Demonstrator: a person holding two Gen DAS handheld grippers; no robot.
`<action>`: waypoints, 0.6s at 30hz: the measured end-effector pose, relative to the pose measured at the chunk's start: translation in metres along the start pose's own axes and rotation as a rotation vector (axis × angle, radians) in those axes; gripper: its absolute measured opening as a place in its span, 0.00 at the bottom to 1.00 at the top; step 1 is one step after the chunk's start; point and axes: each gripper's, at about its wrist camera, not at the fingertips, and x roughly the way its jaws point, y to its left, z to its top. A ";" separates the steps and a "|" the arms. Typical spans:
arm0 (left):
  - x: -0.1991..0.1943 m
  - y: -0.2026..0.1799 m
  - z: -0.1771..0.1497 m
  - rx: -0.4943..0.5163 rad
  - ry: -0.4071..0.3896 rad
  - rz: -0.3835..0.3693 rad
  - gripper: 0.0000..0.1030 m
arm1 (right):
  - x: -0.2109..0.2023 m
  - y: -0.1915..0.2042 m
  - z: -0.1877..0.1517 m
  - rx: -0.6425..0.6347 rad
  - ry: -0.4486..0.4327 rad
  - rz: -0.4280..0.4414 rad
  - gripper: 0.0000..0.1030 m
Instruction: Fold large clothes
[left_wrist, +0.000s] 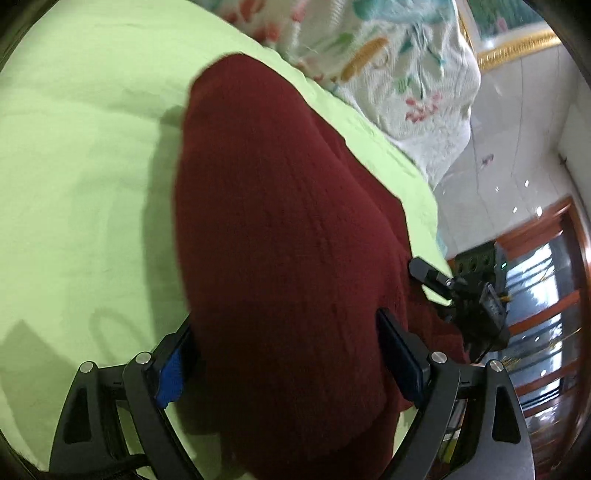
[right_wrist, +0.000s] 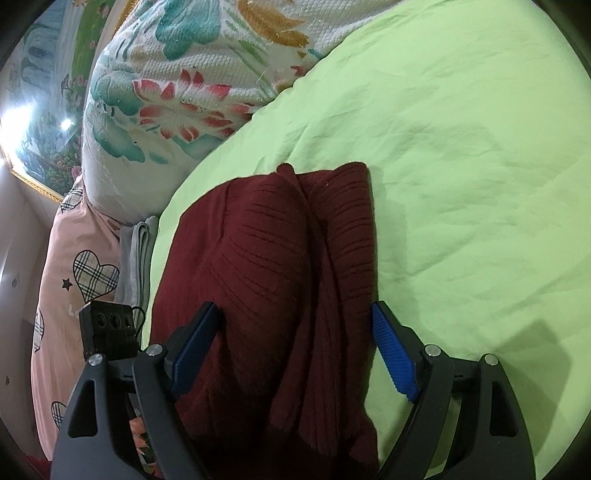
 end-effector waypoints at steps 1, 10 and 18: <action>0.005 -0.005 0.002 0.012 0.004 0.012 0.87 | 0.000 0.000 0.000 -0.001 0.000 0.002 0.81; 0.016 -0.046 0.000 0.175 -0.008 0.173 0.72 | 0.011 0.003 0.000 -0.029 0.035 -0.034 0.58; -0.032 -0.048 -0.023 0.198 -0.094 0.170 0.51 | 0.008 0.034 -0.020 0.003 0.036 0.044 0.34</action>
